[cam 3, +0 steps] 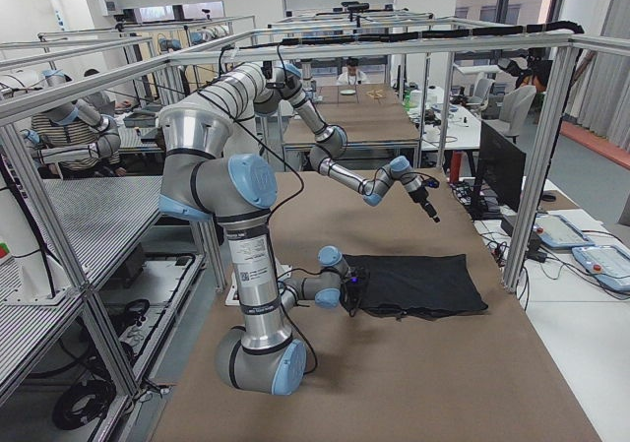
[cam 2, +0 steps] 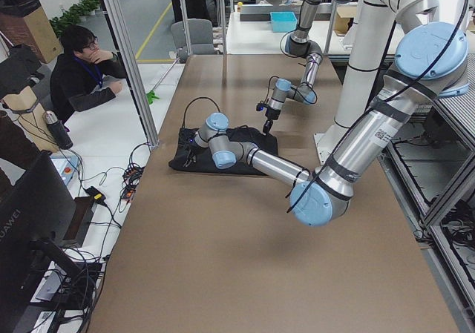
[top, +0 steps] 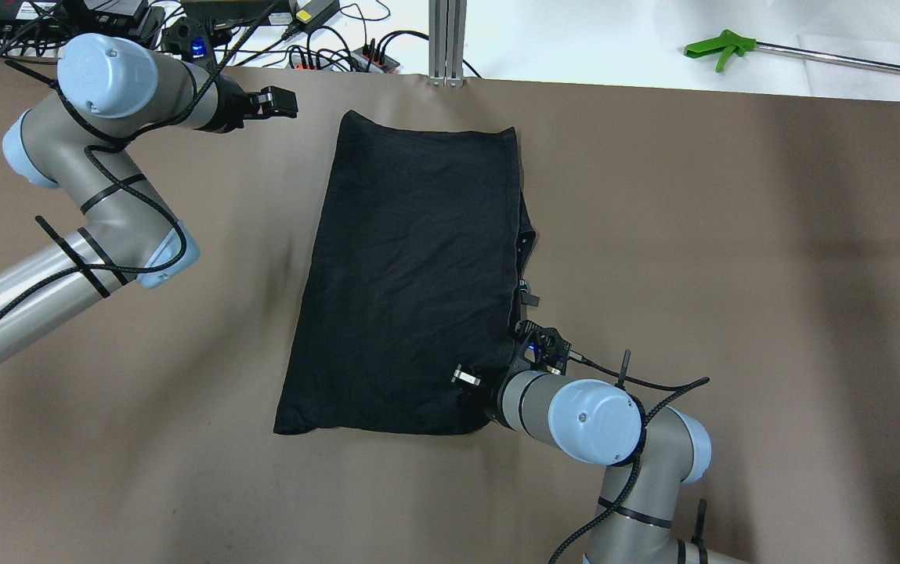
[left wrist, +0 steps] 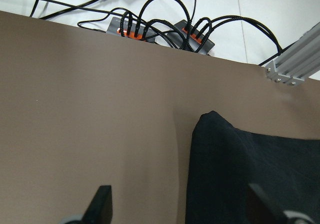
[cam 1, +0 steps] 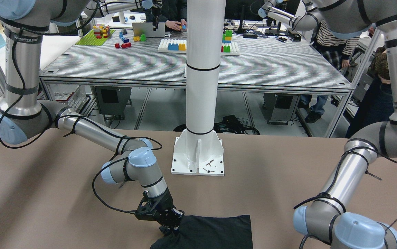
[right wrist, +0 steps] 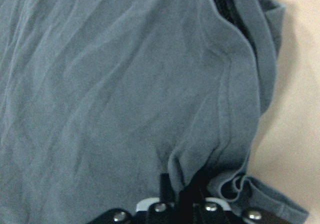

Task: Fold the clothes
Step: 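Grasp the shirt's near end with the right gripper while the left moves down, then grasp the shirt's near corner with the left gripper while the right holds, then lift the near end with both grippers and fold it away from the robot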

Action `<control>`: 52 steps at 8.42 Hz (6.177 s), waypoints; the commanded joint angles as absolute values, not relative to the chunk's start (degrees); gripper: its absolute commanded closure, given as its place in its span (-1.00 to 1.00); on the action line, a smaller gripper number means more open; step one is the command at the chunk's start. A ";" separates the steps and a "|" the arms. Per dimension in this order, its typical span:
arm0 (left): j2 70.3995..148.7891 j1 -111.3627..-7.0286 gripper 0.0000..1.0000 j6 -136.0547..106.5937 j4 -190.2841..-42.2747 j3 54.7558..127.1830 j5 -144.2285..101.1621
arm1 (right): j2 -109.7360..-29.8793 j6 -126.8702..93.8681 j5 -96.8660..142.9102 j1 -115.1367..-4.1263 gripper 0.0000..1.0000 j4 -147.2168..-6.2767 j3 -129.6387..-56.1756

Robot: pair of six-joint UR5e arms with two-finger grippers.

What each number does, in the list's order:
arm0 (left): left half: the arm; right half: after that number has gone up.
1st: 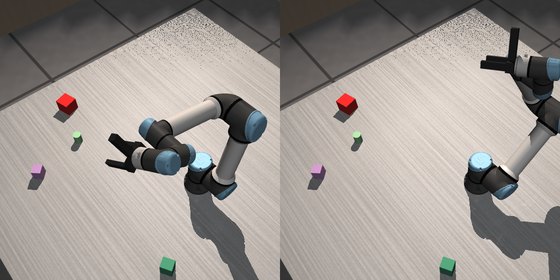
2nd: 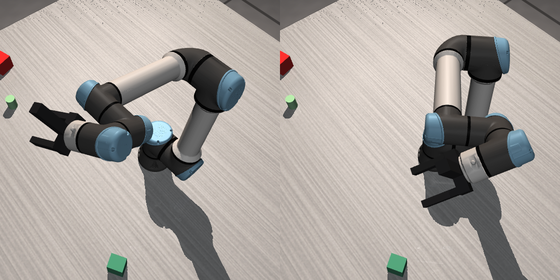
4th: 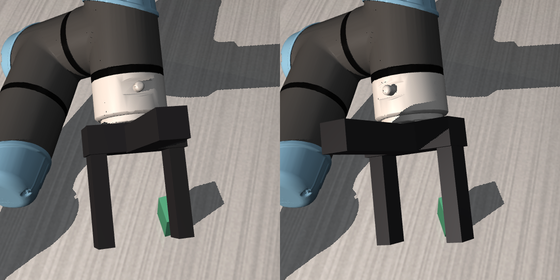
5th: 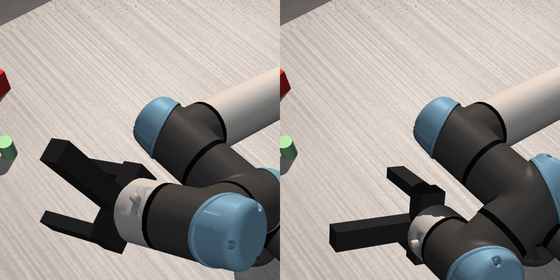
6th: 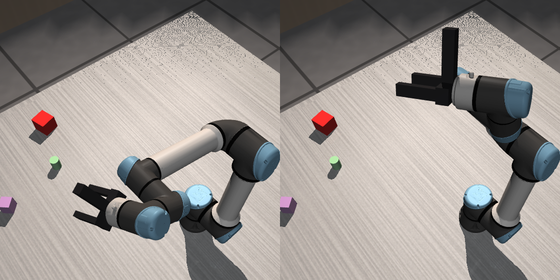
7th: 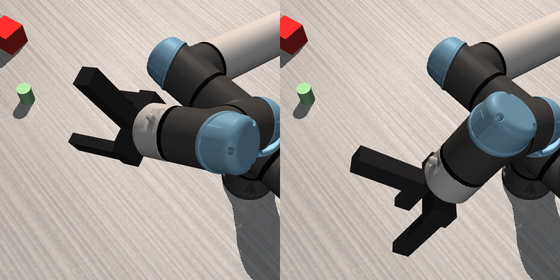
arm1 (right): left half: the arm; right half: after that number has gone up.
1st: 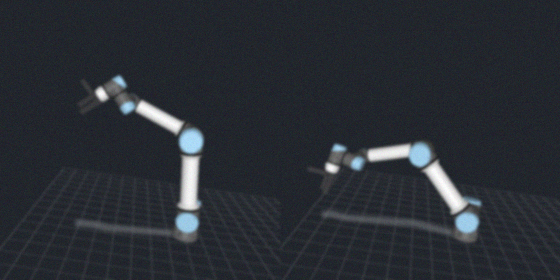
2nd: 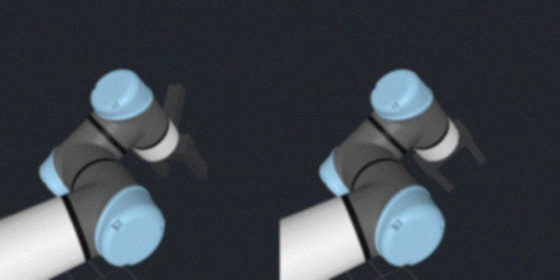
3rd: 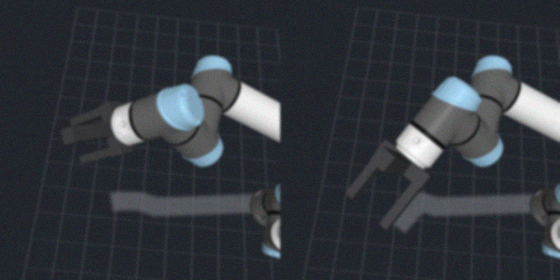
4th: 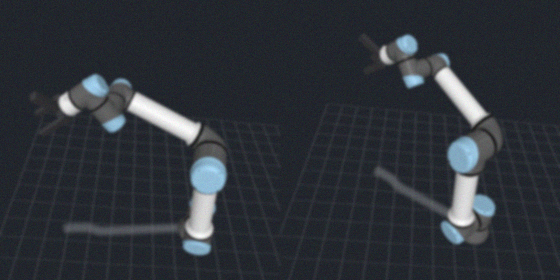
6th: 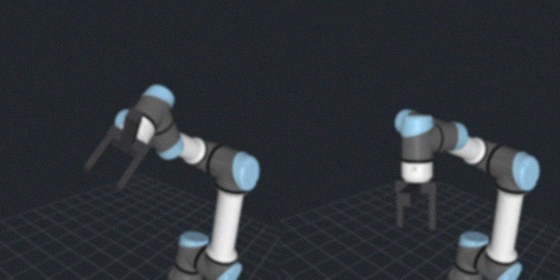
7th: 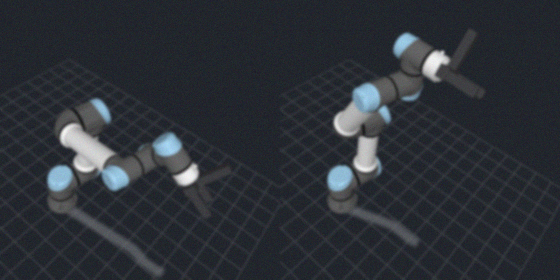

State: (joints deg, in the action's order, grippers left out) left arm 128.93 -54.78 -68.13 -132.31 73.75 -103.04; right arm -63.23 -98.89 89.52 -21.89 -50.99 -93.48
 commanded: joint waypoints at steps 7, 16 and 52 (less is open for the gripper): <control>107.37 -41.09 -0.88 -91.21 -147.48 98.49 -104.56 | -66.88 -98.96 89.91 -22.06 1.00 -51.50 -100.72; 103.01 -21.71 -0.88 -94.48 -140.80 101.07 -87.36 | -68.37 -98.88 89.47 -22.15 1.00 -51.42 -101.07; 120.21 -38.13 1.00 -94.48 -140.62 94.86 -100.19 | -72.08 -93.80 97.14 -36.38 1.00 -54.14 -107.16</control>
